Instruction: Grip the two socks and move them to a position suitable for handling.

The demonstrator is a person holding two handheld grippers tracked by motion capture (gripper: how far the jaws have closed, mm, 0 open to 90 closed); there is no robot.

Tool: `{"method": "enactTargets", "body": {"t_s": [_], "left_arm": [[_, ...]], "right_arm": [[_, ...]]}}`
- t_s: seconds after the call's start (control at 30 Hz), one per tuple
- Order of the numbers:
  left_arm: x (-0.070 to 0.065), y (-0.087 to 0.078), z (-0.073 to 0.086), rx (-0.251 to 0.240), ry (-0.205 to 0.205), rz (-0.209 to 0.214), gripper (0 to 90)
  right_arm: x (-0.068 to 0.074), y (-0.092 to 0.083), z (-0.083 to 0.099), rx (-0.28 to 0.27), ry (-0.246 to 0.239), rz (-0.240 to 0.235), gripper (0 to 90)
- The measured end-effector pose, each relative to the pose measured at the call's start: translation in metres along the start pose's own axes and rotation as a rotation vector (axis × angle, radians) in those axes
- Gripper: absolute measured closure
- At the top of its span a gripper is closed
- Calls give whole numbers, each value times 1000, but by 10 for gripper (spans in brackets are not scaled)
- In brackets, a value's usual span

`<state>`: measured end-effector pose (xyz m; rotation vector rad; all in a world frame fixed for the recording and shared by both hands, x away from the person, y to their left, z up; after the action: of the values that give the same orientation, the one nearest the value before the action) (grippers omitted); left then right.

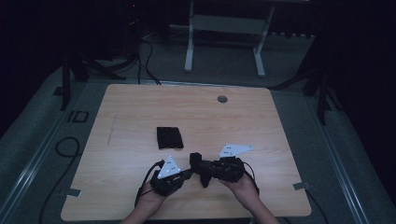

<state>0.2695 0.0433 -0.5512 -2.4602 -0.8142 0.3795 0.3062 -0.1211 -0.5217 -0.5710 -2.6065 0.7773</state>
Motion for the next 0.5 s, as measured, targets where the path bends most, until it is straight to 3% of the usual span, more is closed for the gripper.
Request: {"method": "enactTargets", "body": {"t_s": [0.2,0.3,0.33,0.4,0.5], "left_arm": [[1,-6,1,13,8,-12,878],[7,-10,5,25,-6,-34,878],[10,-12,7,29,-15,-42,879],[15,-16,10,33,-38,-50,879],[21,-23,18,44,-51,-55,878]], "right_arm": [[1,-4,3,12,4,-27,820],[-8,-11,9,13,28,4,870],[-12,-13,11,19,25,41,871],[-18,-18,15,29,28,68,871],[-26,-24,22,19,61,72,870]]}}
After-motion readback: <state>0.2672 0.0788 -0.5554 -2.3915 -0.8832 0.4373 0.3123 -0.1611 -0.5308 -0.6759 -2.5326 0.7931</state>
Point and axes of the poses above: each handheld gripper's, and its own axes: y roughly forward along the jaws, z roughly out of its underside, x roughly to its left, the point moved 5 cm from there along y, roughly forward along the jaws, and after that the axes turned 3 degrees about x, right-handed, at the moved point
